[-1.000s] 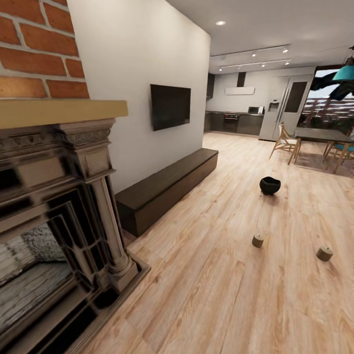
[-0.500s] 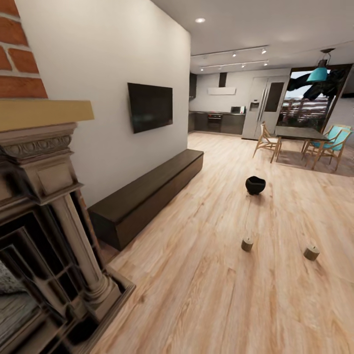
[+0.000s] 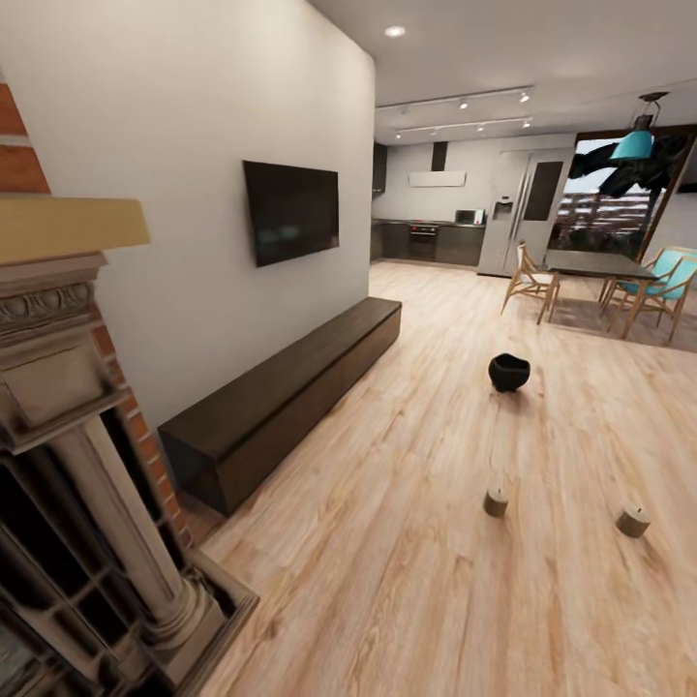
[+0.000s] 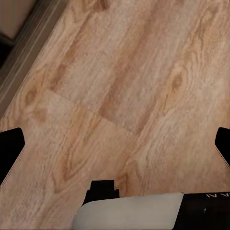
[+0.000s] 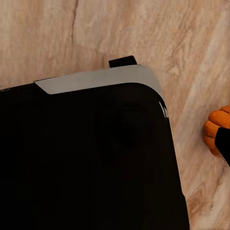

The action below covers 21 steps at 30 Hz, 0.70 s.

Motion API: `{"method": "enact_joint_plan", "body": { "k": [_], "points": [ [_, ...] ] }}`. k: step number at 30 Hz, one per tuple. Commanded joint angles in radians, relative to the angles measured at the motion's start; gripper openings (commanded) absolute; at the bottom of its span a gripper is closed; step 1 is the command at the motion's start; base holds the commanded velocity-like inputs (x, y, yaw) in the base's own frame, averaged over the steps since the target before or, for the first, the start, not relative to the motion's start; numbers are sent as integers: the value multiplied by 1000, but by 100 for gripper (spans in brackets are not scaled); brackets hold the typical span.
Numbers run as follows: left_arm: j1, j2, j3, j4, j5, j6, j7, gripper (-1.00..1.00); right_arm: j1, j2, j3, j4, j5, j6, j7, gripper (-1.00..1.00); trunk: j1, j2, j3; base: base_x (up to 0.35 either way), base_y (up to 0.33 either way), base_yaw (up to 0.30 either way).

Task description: Place each of the two pumpkins and all three candles from the living room inside a cabinet in the living room (use any cabinet), then make sure every cabinet is closed, and position the cauldron so it is next to a table in the living room.

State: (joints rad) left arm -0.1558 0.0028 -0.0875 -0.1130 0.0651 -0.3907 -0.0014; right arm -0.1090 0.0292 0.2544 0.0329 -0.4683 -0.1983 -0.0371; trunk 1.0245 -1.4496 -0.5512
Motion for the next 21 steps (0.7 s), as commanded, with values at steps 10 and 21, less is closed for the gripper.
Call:
{"method": "enact_joint_plan", "body": {
  "k": [10,21],
  "points": [
    [-1,0,-8,1,7,-3,0,100,-1,-1,9,3,-7,-6,-1,100,1,0,-1,334,0,-49],
    [-1,0,-8,1,7,-3,0,100,-1,1,8,3,-7,-6,-1,100,1,0,-1,331,-57,-105]
  ]
}}
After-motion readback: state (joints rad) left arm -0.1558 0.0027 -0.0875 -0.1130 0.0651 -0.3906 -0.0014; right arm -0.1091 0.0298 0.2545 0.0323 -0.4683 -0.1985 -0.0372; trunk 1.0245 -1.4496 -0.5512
